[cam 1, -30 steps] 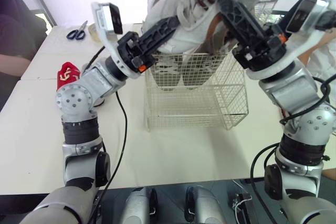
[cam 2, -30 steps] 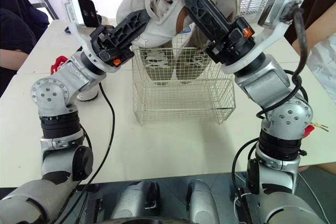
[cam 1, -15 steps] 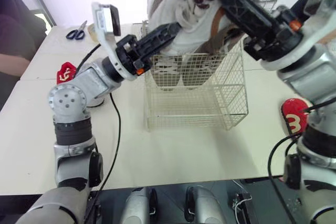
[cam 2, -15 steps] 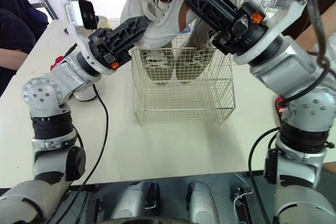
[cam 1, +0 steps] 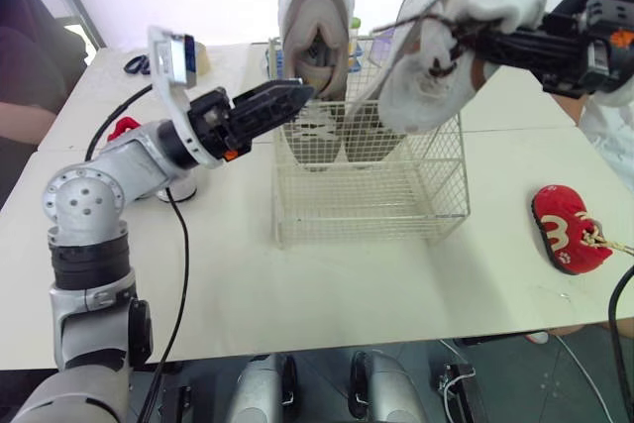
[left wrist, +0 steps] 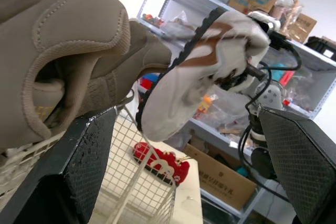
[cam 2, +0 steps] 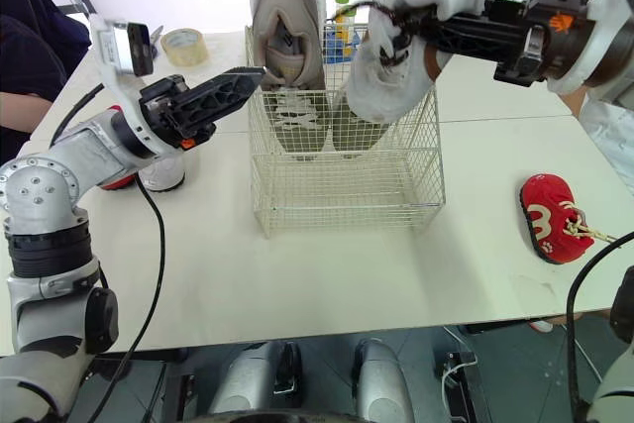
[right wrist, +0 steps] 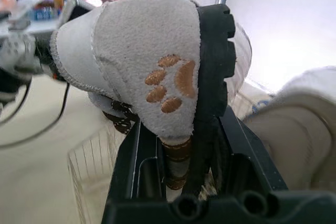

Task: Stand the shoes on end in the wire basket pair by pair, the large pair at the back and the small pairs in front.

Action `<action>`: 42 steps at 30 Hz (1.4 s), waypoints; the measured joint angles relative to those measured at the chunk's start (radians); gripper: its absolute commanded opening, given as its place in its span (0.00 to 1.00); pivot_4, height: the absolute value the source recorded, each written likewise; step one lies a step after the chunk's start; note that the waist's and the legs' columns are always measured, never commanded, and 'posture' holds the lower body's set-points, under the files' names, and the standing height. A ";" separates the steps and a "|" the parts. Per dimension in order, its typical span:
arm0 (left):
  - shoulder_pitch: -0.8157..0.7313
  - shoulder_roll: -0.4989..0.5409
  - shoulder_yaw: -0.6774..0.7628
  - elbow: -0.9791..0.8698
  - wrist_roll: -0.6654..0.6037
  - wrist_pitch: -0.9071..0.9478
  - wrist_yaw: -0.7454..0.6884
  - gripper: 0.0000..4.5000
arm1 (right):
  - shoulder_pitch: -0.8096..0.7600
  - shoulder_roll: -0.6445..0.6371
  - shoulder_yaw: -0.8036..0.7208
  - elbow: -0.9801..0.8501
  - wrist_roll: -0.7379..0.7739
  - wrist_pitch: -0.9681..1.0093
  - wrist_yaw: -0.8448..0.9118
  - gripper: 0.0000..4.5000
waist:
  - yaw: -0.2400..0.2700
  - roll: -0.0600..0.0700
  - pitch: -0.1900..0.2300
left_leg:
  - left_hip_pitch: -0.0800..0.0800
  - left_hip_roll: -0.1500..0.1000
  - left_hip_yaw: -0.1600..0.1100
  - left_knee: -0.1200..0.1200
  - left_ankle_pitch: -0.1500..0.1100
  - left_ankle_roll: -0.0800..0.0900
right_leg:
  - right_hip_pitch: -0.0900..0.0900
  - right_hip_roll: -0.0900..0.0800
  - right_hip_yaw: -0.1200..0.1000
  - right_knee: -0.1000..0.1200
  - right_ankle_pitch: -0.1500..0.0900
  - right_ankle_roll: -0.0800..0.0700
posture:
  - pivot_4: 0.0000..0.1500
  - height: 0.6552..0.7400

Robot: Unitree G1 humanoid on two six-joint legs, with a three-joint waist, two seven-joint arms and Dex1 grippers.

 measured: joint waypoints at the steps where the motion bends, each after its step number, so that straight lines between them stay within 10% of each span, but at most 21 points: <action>1: 0.000 -0.008 0.000 -0.003 0.001 -0.007 0.003 0.99 | -0.013 0.001 0.022 0.027 -0.039 -0.023 0.032 0.13 | 0.000 0.000 0.000 | 0.000 0.000 0.000 0.000 0.000 0.000 | 0.000 0.000 0.000 0.000 0.000 0.000 | 1.00 1.00; 30: -0.002 -0.053 -0.001 -0.054 -0.007 -0.015 0.063 0.99 | -0.130 0.227 0.239 0.458 -0.585 -0.447 0.473 0.13 | -0.004 0.001 0.001 | 0.000 0.000 0.000 -0.001 0.002 -0.003 | 0.000 0.000 -0.001 0.001 0.001 0.001 | 1.00 1.00; 38: -0.002 -0.052 -0.001 -0.064 -0.008 -0.014 0.076 1.00 | -0.114 0.249 0.235 0.472 -0.651 -0.494 0.453 0.98 | -0.005 0.001 0.000 | 0.002 0.000 -0.001 -0.001 0.002 -0.004 | 0.001 0.001 -0.001 0.002 0.001 0.001 | 1.00 1.00; 42: -0.002 -0.050 0.000 -0.067 -0.013 -0.014 0.080 1.00 | -0.098 0.233 0.230 0.423 -0.659 -0.472 0.443 0.98 | -0.004 0.001 0.001 | 0.002 0.000 -0.001 0.000 0.003 -0.004 | 0.001 0.000 -0.001 0.002 0.001 0.001 | 1.00 1.00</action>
